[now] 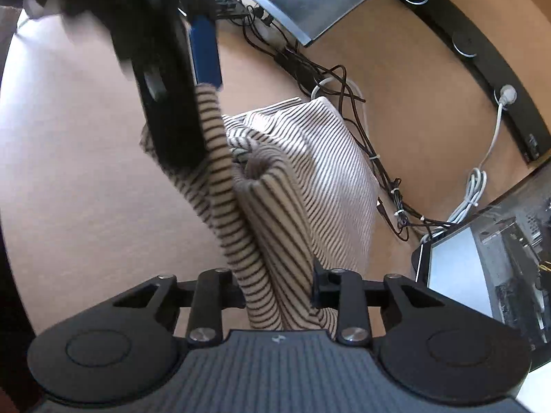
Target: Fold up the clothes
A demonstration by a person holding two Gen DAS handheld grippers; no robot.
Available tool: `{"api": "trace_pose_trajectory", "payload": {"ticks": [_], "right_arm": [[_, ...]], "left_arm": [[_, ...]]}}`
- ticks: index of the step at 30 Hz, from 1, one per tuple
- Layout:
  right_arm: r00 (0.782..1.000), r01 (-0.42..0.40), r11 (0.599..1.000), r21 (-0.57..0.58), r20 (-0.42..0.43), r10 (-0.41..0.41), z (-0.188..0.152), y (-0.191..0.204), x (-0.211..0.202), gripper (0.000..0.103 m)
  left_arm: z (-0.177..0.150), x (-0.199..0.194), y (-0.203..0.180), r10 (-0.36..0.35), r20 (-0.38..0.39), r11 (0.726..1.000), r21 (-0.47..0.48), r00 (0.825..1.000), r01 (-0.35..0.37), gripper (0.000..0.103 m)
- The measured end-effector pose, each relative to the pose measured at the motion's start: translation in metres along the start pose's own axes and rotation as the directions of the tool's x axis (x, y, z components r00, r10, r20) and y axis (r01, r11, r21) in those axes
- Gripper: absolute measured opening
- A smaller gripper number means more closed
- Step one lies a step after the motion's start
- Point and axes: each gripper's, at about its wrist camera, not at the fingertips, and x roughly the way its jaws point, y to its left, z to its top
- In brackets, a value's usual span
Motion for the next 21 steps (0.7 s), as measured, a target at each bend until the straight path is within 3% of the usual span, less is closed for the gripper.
{"api": "trace_pose_trajectory", "payload": {"ticks": [3,6,11,17,21], "right_arm": [[0.999,-0.037,0.999,-0.028,-0.011,0.036,0.004,-0.015,-0.018,0.027],[0.993,-0.113,0.989,-0.092,-0.029,0.111,0.011,-0.025,-0.045,0.027],[0.978,-0.207,0.941,-0.269,-0.049,0.201,0.035,-0.021,-0.093,0.025],[0.960,-0.275,0.865,-0.421,-0.069,0.271,0.072,-0.043,-0.153,0.024],[0.933,-0.355,0.855,-0.378,-0.088,0.349,0.095,-0.082,-0.110,0.024]], "left_arm": [[0.008,-0.018,0.029,0.052,0.075,0.996,-0.079,0.996,-0.046,0.103],[0.021,-0.003,0.041,0.106,0.085,0.991,-0.091,0.991,-0.098,0.103],[0.018,0.050,0.025,0.098,-0.023,0.993,0.065,0.995,-0.097,0.103],[-0.005,0.051,0.013,-0.059,-0.073,0.983,0.169,0.996,0.070,0.103],[-0.028,0.046,0.012,-0.080,-0.127,0.974,0.199,0.989,0.104,0.099]]}}
